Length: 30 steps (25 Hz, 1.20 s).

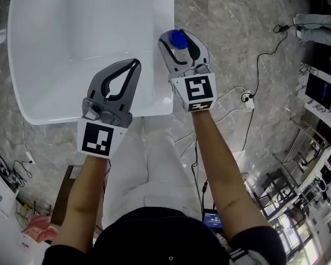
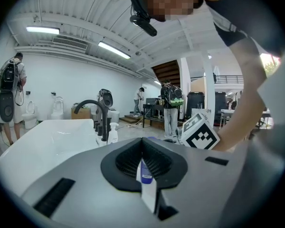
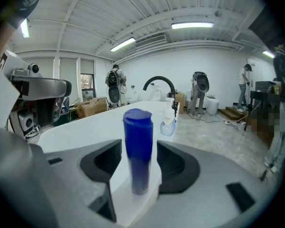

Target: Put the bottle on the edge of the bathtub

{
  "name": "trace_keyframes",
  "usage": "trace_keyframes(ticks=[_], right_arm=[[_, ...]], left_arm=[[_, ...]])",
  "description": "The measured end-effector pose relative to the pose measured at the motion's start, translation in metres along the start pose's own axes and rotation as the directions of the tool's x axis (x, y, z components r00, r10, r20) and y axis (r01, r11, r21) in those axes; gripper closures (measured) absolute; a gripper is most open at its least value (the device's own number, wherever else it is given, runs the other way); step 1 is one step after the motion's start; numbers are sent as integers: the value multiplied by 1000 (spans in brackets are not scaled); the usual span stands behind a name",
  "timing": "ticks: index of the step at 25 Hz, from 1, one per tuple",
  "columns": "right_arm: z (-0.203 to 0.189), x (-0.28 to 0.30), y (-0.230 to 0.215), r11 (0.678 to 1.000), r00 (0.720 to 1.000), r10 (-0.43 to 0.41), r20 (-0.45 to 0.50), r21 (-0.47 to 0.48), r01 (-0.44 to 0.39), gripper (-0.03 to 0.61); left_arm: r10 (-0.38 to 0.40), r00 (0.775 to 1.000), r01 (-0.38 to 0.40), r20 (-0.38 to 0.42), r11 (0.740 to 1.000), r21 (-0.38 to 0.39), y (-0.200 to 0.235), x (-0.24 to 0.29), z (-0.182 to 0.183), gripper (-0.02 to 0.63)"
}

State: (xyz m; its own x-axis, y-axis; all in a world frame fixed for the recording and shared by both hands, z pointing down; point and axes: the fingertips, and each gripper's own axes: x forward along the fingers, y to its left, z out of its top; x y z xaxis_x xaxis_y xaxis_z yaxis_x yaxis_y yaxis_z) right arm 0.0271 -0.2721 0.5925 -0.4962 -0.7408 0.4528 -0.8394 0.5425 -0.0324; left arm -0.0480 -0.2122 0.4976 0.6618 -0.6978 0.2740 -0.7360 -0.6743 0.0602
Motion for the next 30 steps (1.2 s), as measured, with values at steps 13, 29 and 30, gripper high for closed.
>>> trace_keyframes(ticks=[13,29,30], right_arm=[[62,-39,10,1000,997,4,76,-15,-3,364],[199,-156,25,994,967,-76,242,-55,92,519],[207,-165,27,993,963,-85,255,-57,103,544]], left_arm=[[46,997,-47,54,999,16,-9,-23,59,611],[130,969,-137,209,990,21,-30,-78,184,611],[134,966,-142,219,990,23,-32,-83,192,611]])
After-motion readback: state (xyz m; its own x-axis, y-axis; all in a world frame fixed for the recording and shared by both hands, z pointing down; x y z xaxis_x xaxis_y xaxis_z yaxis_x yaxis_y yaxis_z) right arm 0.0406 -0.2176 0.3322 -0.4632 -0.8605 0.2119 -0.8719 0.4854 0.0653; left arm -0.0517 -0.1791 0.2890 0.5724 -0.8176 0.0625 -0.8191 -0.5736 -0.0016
